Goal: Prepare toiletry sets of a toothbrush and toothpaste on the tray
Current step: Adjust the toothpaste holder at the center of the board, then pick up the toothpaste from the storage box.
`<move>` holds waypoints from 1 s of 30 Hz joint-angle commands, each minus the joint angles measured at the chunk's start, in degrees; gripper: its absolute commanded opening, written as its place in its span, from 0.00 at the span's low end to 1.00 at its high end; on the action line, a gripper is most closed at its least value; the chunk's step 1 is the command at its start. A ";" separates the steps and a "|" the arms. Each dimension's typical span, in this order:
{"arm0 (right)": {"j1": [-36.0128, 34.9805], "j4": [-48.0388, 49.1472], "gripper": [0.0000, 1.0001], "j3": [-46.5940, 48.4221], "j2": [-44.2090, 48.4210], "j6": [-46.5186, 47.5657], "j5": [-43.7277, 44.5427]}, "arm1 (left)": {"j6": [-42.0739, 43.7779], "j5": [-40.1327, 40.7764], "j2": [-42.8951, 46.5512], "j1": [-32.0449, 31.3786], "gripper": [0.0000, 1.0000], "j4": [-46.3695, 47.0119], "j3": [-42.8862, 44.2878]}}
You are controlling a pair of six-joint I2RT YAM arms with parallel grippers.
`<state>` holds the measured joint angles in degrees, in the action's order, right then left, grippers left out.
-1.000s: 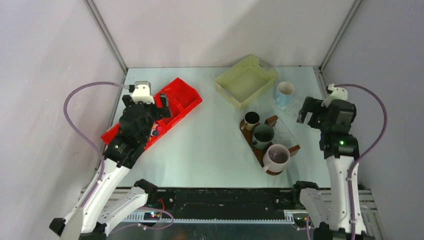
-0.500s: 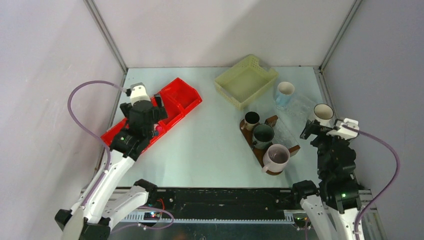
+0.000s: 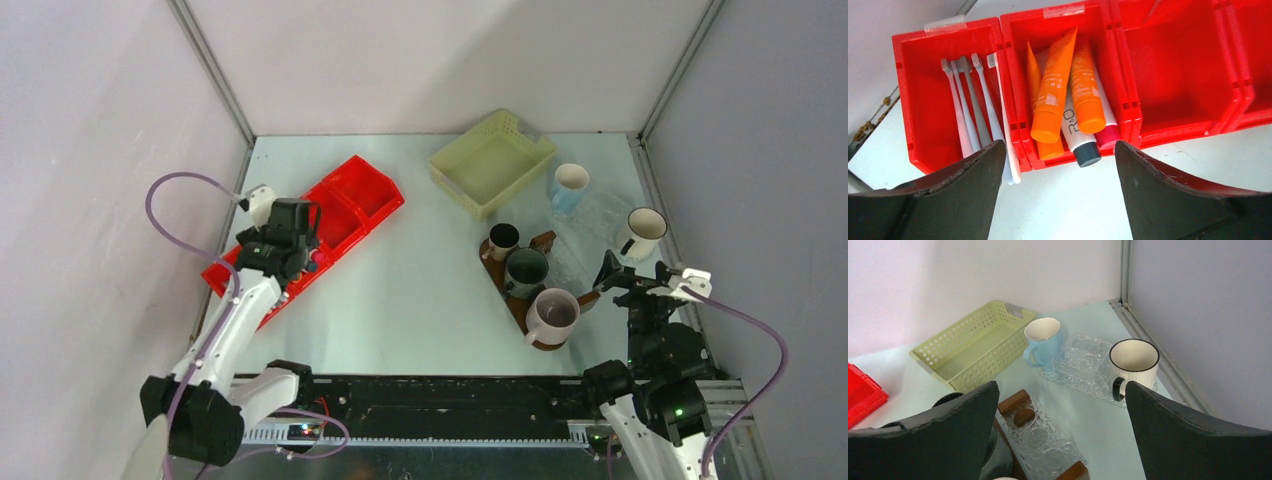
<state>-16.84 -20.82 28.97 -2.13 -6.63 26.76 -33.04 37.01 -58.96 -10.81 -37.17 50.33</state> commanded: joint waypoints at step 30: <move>-1.27 6.84 1.00 -3.13 4.38 1.46 2.89 | -3.18 0.37 -22.61 6.37 0.37 1.58 3.28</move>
<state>-17.93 -16.73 26.00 -0.86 -5.76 28.77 -35.44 38.94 -80.84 -4.86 -36.42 51.75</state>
